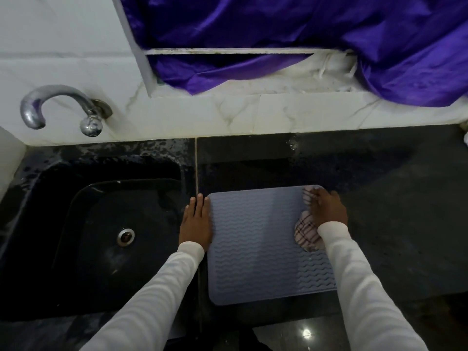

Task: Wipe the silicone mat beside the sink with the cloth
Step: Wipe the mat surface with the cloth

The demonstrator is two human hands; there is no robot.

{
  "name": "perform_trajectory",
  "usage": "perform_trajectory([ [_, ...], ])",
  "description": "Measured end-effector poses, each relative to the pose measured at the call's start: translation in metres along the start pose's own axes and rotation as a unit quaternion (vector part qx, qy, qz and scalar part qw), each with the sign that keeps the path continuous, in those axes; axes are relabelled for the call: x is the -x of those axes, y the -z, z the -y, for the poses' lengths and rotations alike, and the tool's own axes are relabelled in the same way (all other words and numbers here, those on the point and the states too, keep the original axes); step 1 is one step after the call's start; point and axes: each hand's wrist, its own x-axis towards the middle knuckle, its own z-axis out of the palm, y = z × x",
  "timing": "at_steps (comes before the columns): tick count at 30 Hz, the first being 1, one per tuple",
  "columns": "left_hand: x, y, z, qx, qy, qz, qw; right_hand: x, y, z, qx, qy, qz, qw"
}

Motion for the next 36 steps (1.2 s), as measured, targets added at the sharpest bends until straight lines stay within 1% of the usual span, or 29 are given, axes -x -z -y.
perform_trajectory([
  [2, 0.000, -0.001, 0.003, 0.016, -0.004, 0.000, 1.000, 0.019, -0.004, 0.036, -0.030, 0.075, 0.032, 0.996],
  [4, 0.000, -0.003, 0.006, 0.020, -0.008, -0.003, 1.000, 0.047, -0.016, 0.074, -0.081, 0.116, 0.074, 0.987],
  [6, 0.000, -0.004, 0.007, 0.022, -0.014, -0.013, 1.000, 0.075, -0.042, 0.112, -0.096, 0.152, 0.110, 0.978],
  [8, 0.000, -0.003, 0.007, 0.036, -0.018, -0.014, 0.999, 0.098, -0.080, 0.147, -0.043, 0.183, 0.119, 0.975],
  [10, -0.001, -0.003, 0.008, 0.039, -0.020, -0.014, 0.999, 0.112, -0.111, 0.170, 0.025, 0.201, 0.114, 0.973],
  [13, -0.003, -0.005, 0.010, 0.030, -0.011, -0.011, 0.999, 0.119, -0.125, 0.180, 0.064, 0.187, 0.107, 0.974],
  [15, -0.003, -0.006, 0.009, 0.028, -0.009, -0.019, 0.999, 0.116, -0.129, 0.176, 0.077, 0.196, 0.091, 0.973],
  [20, -0.005, -0.008, 0.007, 0.034, -0.002, -0.021, 0.999, 0.107, -0.134, 0.170, 0.072, 0.196, 0.079, 0.975],
  [23, -0.006, -0.009, 0.007, 0.026, 0.004, -0.020, 0.999, 0.097, -0.128, 0.155, 0.071, 0.179, 0.066, 0.979],
  [26, -0.006, -0.010, 0.008, 0.035, 0.003, -0.012, 0.999, 0.080, -0.115, 0.126, 0.057, 0.138, 0.065, 0.987],
  [30, -0.005, -0.006, 0.006, 0.014, 0.000, 0.004, 1.000, 0.054, -0.090, 0.072, 0.056, 0.087, 0.041, 0.994],
  [33, -0.006, -0.003, 0.001, 0.016, 0.004, 0.006, 1.000, 0.031, -0.069, 0.024, 0.037, 0.022, 0.020, 0.999],
  [36, -0.005, -0.004, 0.002, 0.020, 0.008, 0.000, 1.000, 0.003, -0.047, -0.025, 0.048, -0.049, 0.003, 0.998],
])
